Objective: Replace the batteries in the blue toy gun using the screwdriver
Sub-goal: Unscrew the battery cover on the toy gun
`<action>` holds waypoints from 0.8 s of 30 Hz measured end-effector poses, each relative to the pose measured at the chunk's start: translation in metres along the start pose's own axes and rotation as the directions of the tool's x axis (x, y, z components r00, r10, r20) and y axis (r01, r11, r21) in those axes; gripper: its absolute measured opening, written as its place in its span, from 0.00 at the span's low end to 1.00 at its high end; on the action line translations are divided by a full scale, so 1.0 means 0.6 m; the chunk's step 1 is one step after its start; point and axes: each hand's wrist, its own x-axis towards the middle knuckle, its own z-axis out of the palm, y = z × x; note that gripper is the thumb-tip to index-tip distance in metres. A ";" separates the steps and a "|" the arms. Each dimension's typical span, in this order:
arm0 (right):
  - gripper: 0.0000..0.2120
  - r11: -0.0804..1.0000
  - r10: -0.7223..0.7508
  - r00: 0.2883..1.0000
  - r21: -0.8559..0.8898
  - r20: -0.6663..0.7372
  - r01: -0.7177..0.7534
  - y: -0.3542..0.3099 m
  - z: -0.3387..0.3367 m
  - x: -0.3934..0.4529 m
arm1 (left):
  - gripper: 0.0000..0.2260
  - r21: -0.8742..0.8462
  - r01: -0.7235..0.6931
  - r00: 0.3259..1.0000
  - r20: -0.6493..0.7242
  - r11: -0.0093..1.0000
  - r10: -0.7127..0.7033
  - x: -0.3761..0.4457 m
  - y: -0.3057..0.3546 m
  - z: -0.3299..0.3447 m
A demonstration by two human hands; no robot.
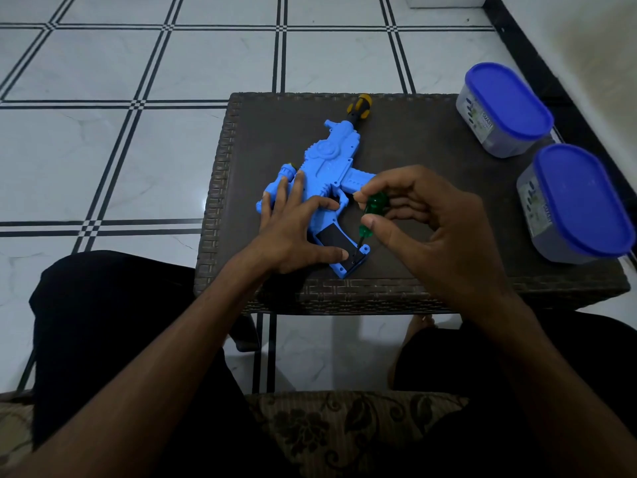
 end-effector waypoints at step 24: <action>0.11 0.998 0.055 0.925 -0.017 -0.377 -0.066 0.038 -0.061 0.027 | 0.32 0.005 -0.001 1.000 0.002 1.000 0.001 0.002 -0.002 0.000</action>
